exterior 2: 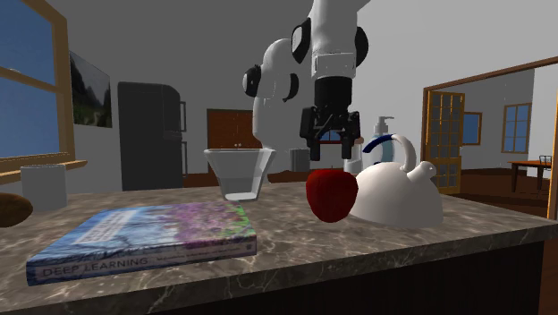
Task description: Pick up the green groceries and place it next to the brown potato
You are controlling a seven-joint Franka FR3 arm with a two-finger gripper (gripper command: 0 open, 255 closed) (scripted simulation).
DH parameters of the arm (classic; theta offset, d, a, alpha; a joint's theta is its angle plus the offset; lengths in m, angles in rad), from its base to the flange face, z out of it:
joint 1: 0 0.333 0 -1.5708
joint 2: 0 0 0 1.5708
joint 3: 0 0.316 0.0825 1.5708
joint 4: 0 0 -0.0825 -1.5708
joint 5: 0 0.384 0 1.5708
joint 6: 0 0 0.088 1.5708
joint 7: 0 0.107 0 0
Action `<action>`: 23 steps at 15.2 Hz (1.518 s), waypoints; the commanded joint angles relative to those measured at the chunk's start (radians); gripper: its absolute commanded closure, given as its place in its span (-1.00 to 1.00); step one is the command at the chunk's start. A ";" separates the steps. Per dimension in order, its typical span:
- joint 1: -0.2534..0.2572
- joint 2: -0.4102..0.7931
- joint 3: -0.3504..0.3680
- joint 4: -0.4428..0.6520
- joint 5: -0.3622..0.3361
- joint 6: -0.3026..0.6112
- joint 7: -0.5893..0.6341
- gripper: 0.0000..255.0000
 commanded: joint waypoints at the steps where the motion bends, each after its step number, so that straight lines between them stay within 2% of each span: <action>1: 0.001 -0.001 0.000 -0.014 0.000 0.013 0.001 -1.00; 8: 0.001 -0.001 0.000 -0.014 0.000 0.013 0.001 -1.00; 9: 0.001 -0.001 0.000 -0.014 0.000 0.013 0.001 1.00; 18: 0.000 -0.001 0.000 -0.014 0.000 0.013 0.001 1.00; 23: 0.000 0.003 0.000 0.059 0.001 -0.055 0.000 1.00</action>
